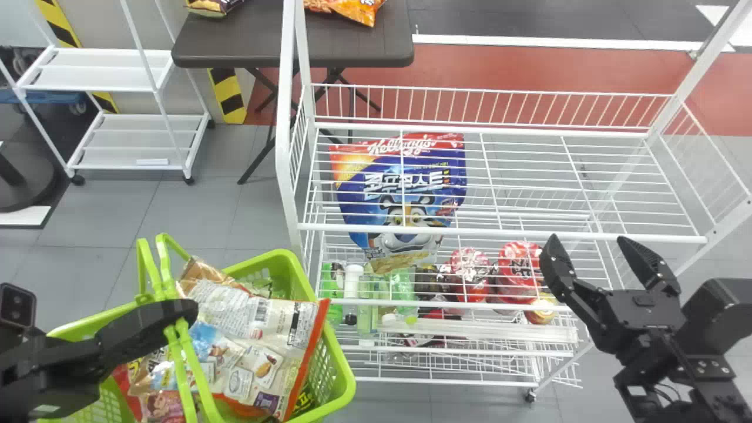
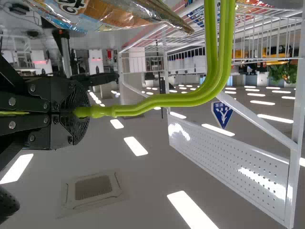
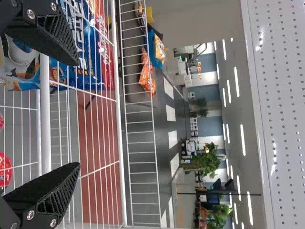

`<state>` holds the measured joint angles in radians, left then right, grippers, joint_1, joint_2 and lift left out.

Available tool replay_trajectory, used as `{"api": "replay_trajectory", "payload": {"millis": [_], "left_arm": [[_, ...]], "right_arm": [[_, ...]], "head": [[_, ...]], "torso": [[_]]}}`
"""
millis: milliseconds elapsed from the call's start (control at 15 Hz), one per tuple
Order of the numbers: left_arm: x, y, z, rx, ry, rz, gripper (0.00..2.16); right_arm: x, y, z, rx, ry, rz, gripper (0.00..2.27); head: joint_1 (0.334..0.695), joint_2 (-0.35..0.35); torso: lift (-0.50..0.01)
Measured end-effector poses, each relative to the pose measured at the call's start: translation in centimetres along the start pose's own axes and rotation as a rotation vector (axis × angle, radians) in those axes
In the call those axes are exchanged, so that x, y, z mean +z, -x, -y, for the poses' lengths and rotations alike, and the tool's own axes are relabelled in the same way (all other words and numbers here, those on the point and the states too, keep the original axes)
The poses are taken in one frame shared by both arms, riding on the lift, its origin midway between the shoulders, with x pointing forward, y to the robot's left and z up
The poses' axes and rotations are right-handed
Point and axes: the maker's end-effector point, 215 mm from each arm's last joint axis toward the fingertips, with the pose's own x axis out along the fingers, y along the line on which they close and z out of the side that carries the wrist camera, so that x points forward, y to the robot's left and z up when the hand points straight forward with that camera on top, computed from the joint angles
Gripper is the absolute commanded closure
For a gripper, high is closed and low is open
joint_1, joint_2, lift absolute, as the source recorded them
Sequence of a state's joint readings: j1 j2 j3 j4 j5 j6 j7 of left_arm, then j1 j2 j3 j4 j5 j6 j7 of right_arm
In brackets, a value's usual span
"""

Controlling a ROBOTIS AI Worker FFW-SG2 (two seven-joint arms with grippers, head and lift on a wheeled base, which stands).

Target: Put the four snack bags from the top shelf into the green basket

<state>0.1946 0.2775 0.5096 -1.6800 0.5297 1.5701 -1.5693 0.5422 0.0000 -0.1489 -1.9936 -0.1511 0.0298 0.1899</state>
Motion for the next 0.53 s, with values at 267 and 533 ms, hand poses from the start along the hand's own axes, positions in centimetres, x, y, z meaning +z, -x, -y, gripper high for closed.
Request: {"api": "replay_trajectory", "payload": {"millis": [267, 533], "left_arm": [[-0.5, 0.2, 0.4, -0.003, -0.007, -0.002, 2.15], [-1.0, -0.2, 0.8, -0.009, -0.019, -0.012, 2.15]], "right_arm": [[0.3, 0.6, -0.4, 0.006, -0.006, -0.001, 0.07], [0.1, 1.3, -0.4, 0.005, -0.012, -0.005, 0.07]], "head": [[0.695, -0.029], [0.695, -0.036]], "torso": [[0.000], [0.000]]}}
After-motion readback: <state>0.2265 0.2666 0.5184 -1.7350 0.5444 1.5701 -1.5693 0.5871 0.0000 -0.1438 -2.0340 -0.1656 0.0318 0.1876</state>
